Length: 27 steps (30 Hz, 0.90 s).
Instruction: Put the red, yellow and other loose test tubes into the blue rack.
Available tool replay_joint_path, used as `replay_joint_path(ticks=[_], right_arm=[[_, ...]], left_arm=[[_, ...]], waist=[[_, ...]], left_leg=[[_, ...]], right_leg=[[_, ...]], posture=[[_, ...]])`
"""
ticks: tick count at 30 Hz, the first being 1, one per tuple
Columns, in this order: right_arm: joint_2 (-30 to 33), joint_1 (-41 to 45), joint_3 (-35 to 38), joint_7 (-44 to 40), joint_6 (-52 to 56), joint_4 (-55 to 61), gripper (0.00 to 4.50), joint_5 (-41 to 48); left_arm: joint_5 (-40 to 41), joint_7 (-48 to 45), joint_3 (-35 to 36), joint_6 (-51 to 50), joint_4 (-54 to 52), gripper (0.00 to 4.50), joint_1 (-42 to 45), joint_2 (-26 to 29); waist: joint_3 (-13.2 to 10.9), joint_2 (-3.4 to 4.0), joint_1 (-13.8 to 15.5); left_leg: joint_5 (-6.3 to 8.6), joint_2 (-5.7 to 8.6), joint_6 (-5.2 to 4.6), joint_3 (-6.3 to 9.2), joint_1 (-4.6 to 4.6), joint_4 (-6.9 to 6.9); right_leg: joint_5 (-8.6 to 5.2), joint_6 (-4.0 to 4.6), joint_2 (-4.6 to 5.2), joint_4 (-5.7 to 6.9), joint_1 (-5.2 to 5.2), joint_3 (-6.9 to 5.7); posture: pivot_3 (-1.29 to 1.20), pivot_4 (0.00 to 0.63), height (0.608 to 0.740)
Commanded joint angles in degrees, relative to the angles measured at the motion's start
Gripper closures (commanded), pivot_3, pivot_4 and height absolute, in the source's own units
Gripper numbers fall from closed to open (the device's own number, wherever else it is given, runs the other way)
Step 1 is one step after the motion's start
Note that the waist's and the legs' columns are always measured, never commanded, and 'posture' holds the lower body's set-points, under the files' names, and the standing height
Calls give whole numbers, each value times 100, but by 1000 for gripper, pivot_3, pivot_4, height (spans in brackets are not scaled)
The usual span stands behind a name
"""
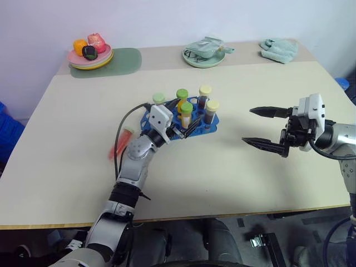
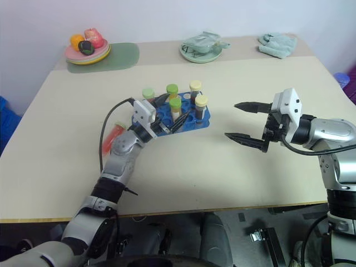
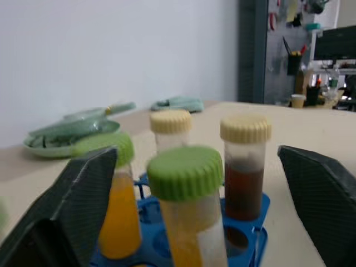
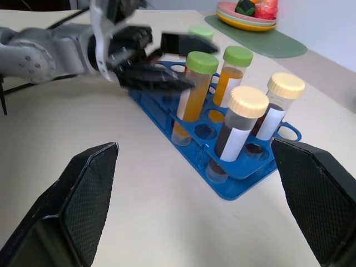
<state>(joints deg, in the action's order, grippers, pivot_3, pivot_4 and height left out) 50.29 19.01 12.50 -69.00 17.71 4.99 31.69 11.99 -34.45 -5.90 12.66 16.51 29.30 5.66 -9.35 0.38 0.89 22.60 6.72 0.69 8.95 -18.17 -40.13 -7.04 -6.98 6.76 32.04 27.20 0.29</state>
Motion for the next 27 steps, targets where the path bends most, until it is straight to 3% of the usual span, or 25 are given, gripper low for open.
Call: replay_joint_path(ticks=[1, 5, 10, 17, 20, 25, 27], right_arm=[[-21, 156, 62, -14, -140, 27, 0, 15], [-72, 199, 21, -14, -217, -64, 0, -3], [-132, 289, -44, -30, -339, -208, 0, -64], [-160, 521, -139, -191, -502, -485, 0, -174], [-153, 578, -158, -266, -552, -558, 0, -193], [-202, 576, -201, -315, -598, -598, 0, -214], [-262, 634, -258, -306, -609, -627, 0, -225]], left_arm=[[-2, 36, 61, -466, -785, 38, -149, 271], [-143, 182, 429, -1057, -1363, 38, -225, 990], [645, -61, 926, -2520, -2510, 38, -402, 1918], [3112, 283, 2183, -6538, -3849, 38, -704, 3099], [3456, 409, 2514, -7606, -3834, 38, -589, 3747], [3370, 537, 2263, -8839, -3423, 38, -118, 4736], [3132, 473, 1657, -9187, -3357, 38, 59, 5225]], waist=[[0, 0, 1], [0, 0, -5], [1, 1, -20], [-1, -1, -32], [-1, 0, -39], [-1, -1, -19], [-2, -1, -28]], left_leg=[[0, 0, 0, 0, 0, 0], [0, -1, 0, 0, 0, 0], [0, -9, 0, 0, -1, 4], [2, -6, -3, 7, -2, 5], [2, -9, -3, 10, -2, 7], [2, -5, -2, 9, -3, 5], [2, -5, -2, 9, -2, 6]], right_leg=[[0, 0, 0, 0, 0, 0], [0, 0, -1, 1, 1, 0], [0, 1, -10, 13, 7, 1], [-1, 1, -8, 15, 8, 1], [-1, 1, -12, 16, 10, 1], [-1, 2, -12, 16, 6, 0], [-1, 2, -11, 16, 7, 0]], posture=[[0, 150, 740], [0, 150, 740], [0, 150, 740], [0, 150, 740], [0, 150, 740], [0, 150, 740], [0, 150, 740]])
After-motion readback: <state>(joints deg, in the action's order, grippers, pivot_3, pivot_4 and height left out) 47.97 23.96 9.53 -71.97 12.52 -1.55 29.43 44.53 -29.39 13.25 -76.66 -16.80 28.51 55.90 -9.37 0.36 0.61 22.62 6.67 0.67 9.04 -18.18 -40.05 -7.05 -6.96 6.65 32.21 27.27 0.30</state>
